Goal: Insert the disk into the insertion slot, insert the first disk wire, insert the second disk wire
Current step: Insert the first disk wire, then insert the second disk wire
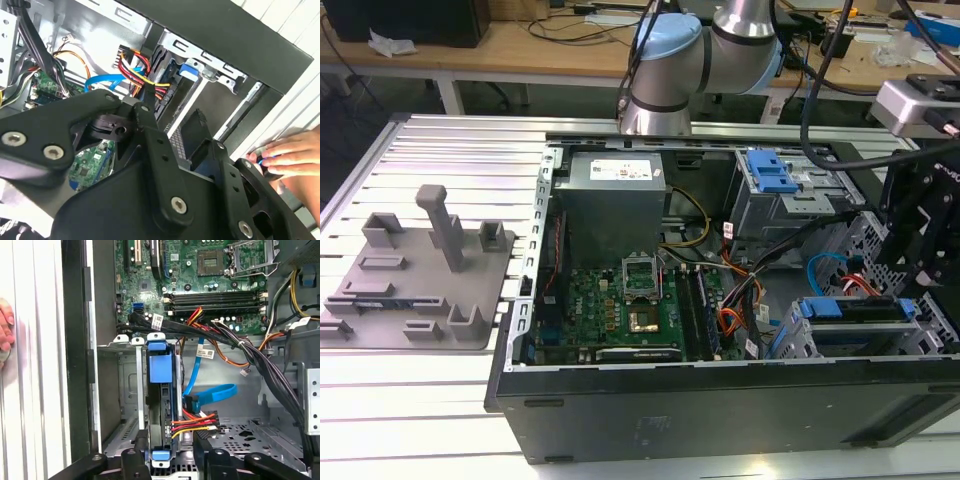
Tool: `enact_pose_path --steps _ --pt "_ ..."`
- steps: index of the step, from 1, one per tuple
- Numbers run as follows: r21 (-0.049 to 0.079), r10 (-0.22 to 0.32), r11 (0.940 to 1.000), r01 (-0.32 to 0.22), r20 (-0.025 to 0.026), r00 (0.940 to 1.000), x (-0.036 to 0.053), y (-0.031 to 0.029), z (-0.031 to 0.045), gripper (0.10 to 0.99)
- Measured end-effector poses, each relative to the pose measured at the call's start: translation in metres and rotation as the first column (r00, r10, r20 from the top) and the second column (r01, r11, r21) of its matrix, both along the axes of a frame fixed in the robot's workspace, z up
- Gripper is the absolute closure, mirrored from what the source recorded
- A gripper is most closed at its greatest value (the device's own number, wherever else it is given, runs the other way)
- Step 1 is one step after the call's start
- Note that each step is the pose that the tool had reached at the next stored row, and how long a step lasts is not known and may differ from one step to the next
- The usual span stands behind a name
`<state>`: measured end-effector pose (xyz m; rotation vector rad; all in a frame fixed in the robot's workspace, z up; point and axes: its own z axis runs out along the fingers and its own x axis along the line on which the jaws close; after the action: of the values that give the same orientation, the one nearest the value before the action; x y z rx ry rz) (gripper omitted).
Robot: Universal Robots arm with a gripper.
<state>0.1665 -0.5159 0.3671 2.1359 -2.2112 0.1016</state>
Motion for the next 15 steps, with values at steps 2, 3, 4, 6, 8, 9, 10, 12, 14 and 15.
enact_pose_path --steps 2,3,4,6,8,9,10,12,14,15 --pt "0.000 0.000 1.0000 0.000 0.0000 1.0000 0.0000 0.0000 0.0001 0.600" --pt "-0.001 0.000 1.0000 0.000 0.0000 1.0000 0.0000 0.0000 0.0001 0.600" --pt "-0.001 0.000 1.0000 0.000 0.0000 1.0000 0.0000 -0.0001 0.0002 0.600" --pt "-0.001 0.000 1.0000 0.000 0.0000 1.0000 0.0000 0.0000 0.0001 0.600" --pt "-0.002 0.000 1.0000 0.000 0.0000 1.0000 0.0000 0.0000 0.0001 0.600" --pt "-0.003 0.000 1.0000 0.000 0.0000 1.0000 0.0000 0.0000 0.0001 0.600" --pt "-0.003 0.000 1.0000 0.000 0.0000 1.0000 0.0000 0.0000 0.0001 0.600" --pt "-0.003 0.000 1.0000 0.000 0.0000 1.0000 0.0000 0.0000 0.0001 0.600" --pt "-0.003 0.000 1.0000 0.000 0.0000 1.0000 0.0000 0.0000 0.0001 0.600" --pt "-0.003 0.000 1.0000 0.000 0.0000 1.0000 0.0000 0.0000 0.0001 0.600"
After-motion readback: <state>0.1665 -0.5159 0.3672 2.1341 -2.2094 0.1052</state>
